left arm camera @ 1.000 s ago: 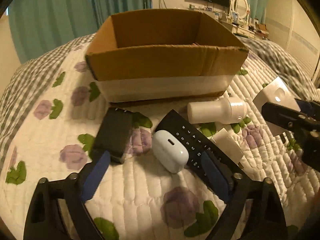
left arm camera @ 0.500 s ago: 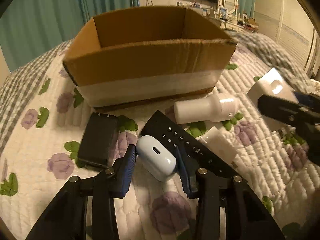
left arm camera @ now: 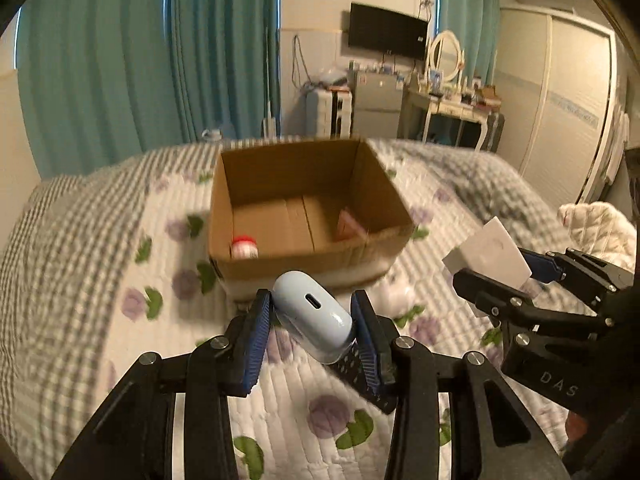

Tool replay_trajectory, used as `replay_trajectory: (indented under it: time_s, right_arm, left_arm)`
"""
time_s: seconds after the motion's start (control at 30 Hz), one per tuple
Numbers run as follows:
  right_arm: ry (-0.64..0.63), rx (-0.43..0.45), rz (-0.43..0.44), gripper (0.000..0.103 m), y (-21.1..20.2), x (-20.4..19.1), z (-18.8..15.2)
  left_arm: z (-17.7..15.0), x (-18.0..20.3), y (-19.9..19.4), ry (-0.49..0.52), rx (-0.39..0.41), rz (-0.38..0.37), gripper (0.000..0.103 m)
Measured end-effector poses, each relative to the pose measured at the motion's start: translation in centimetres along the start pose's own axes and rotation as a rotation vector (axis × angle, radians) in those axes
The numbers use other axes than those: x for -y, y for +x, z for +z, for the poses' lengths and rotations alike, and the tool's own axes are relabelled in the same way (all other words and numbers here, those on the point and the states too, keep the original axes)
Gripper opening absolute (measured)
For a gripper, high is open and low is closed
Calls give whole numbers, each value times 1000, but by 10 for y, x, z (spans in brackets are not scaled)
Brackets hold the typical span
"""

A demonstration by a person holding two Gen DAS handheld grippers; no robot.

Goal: Organize rigid objects
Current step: 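Drop the earbud case into the box with the left tool while the right drops the charger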

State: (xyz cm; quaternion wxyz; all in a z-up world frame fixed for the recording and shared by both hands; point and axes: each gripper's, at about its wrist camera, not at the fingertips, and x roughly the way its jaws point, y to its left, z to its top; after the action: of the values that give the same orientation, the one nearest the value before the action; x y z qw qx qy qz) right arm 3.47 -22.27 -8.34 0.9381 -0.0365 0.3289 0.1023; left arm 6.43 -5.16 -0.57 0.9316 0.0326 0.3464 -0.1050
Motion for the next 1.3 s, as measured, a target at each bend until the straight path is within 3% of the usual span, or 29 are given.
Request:
replay_trajectory:
  time_s: [0.23,0.43,0.67,1.07,1.13,1.2,1.3]
  right_arm:
    - [-22,85,-8,53,-28,0,45]
    - [-26,146,-5,53,-32,3,87]
    - [-43,157,-13,53,-10,10,119]
    - [-41,52,2,53,72,18,116]
    - [-37,33,5,53,86,22,115]
    - [-29,24,10,53,94,29,113]
    - [-5,19,27,53,103,35,112]
  left_arm:
    - [45,-14,-19,26,70,37,41]
    - [83,-20,-6,44,100,58,41]
    - [111,-32,58,39,40,21,41]
    - [97,-48,162,29,-63,59,42]
    - [94,-50,170,23,-78,68,44]
    - [92,-53,175,20,-88,83,63]
    - [93,-57,166,17,-50,72,71]
